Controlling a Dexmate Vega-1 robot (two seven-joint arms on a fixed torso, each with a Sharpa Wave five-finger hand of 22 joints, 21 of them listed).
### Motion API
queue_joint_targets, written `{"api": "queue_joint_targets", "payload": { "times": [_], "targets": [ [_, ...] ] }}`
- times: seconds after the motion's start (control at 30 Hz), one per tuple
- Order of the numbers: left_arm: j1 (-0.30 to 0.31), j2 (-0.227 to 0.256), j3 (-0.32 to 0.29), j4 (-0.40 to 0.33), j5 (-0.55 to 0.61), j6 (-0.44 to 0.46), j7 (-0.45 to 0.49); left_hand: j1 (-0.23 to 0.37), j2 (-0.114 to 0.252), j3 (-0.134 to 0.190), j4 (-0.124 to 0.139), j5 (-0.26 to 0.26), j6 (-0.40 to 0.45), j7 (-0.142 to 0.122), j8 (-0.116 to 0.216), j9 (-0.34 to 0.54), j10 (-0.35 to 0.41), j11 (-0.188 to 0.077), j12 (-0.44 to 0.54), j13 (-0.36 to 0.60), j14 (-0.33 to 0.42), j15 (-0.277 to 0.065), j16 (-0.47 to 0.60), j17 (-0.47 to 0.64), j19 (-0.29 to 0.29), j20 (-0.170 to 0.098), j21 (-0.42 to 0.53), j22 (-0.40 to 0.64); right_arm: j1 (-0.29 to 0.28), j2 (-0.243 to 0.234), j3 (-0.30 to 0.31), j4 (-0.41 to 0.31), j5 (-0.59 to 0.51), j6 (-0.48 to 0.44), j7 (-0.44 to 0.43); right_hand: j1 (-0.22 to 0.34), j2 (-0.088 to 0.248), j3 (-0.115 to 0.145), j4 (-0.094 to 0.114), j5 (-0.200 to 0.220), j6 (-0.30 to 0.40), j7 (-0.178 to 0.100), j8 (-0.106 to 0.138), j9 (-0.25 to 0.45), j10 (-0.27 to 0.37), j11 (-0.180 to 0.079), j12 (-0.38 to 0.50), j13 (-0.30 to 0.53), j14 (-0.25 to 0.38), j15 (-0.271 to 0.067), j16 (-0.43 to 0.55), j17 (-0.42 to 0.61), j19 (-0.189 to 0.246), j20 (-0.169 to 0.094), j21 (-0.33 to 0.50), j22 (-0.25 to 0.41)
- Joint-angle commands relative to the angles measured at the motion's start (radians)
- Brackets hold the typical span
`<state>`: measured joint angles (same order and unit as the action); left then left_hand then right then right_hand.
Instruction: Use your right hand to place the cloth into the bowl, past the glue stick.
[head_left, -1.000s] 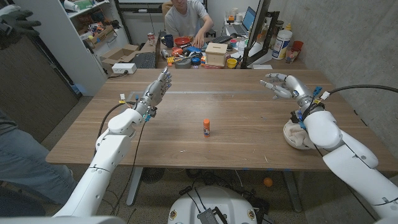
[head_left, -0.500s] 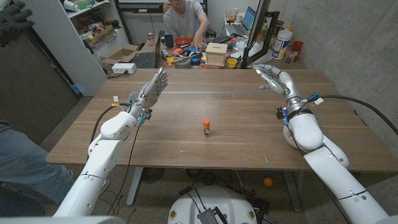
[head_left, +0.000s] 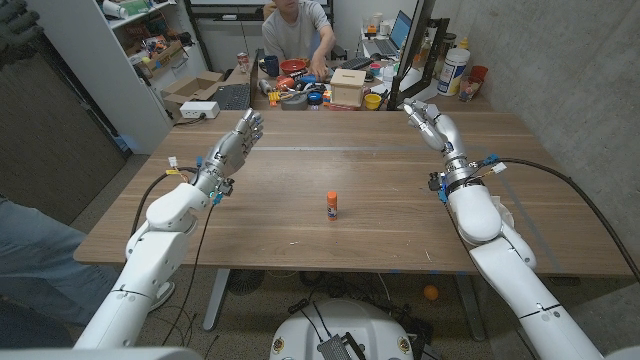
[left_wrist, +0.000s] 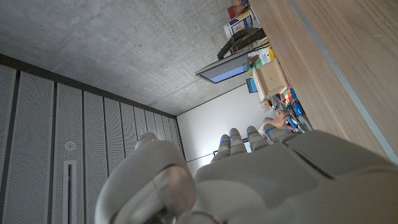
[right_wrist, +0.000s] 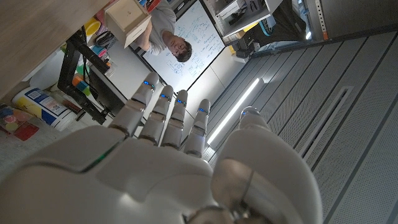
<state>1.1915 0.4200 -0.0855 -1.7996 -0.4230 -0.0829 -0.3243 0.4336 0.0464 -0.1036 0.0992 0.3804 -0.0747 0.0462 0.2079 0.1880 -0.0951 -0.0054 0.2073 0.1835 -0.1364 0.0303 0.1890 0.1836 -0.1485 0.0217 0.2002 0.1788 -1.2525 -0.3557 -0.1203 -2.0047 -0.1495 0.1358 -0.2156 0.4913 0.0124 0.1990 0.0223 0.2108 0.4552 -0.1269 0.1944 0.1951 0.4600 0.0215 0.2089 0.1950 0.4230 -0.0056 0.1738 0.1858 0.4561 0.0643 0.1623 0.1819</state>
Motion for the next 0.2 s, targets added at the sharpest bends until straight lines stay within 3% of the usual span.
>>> {"api": "queue_joint_targets", "payload": {
  "times": [0.03,0.2],
  "targets": [
    [0.040,0.021,-0.041,-0.017,-0.040,-0.041,-0.035,0.006,0.009,-0.005,-0.001,-0.001,0.005,-0.005,0.007,0.002,0.003,-0.003,0.004,0.005,0.003,0.001,0.003,0.003,0.001,0.005,0.006,0.004,-0.013,0.043,-0.037,-0.024,-0.015,-0.009,-0.005,0.000,0.010,0.005,0.005,-0.002,-0.004,-0.002,-0.003,0.002,-0.006,0.000,-0.005,0.000,-0.004,-0.001,0.002,0.004,-0.009,0.007,0.007,0.002],
    [0.048,0.021,-0.048,-0.009,-0.059,-0.060,-0.056,0.007,0.010,-0.006,-0.001,-0.001,0.005,-0.004,0.007,0.002,0.004,-0.002,0.004,0.005,0.003,0.001,0.003,0.003,0.000,0.005,0.006,0.004,-0.010,0.047,-0.048,-0.019,-0.023,-0.023,-0.002,-0.001,0.013,0.006,0.006,-0.002,-0.006,-0.002,-0.003,0.002,-0.009,0.002,-0.005,0.000,-0.003,0.001,0.004,0.004,-0.014,0.009,0.009,0.002]
  ]
}}
